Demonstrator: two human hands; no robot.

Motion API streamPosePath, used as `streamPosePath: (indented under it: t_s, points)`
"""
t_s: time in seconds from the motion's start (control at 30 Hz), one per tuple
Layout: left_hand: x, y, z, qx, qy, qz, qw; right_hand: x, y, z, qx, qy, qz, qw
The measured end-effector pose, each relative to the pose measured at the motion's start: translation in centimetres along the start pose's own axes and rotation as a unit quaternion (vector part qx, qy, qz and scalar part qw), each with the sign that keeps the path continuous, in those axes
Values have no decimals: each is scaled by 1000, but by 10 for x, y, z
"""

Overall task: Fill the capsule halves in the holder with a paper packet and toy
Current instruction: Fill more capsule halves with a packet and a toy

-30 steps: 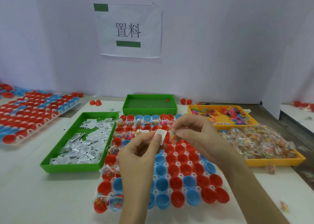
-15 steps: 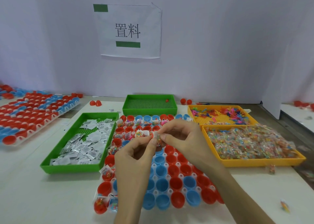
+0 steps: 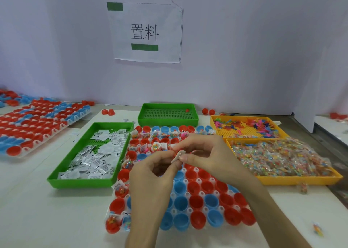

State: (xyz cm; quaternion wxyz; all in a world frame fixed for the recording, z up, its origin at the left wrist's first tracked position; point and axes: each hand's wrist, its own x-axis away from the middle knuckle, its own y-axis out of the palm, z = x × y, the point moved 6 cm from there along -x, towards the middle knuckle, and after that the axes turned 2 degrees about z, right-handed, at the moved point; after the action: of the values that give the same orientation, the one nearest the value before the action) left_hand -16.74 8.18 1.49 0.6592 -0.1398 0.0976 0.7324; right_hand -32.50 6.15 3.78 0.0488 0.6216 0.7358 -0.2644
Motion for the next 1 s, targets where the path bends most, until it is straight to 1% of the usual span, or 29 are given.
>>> streamPosePath:
  t_s: [0.13,0.27,0.33,0.37,0.43,0.5,0.53,0.6,0.7,0.83,1.0]
  points:
    - [1,0,-1,20,-18,6,1000,1,-3,1,3,0,18,1000]
    - [3,3,3,27,-13,-13,999,1,-3,0,-14,4,13,1000]
    - [2,3,4,27,-13,-14,999,-1,-8,0,-4,10,30,999]
    - [2,1,4,30,-11,-7,999,-2,-14,1,3,20,57,998]
    - [1,-5,5,33,-3,21,999,-3,-35,9,37,52,145,987]
    - [0,-12,9,31,15,50,998,-6,-53,15,123,69,216,966]
    - [0,-16,11,33,22,63,997,-9,-58,18,160,71,231,957]
    - [-1,-22,15,47,32,87,995,-21,-60,22,228,65,229,944]
    - [0,-28,20,59,45,108,991,-40,-52,36,313,81,184,928]
    - [2,-39,25,54,59,137,987,-54,-37,58,335,109,132,927]
    - [0,-44,25,50,60,153,985,-62,-25,65,362,100,114,920]
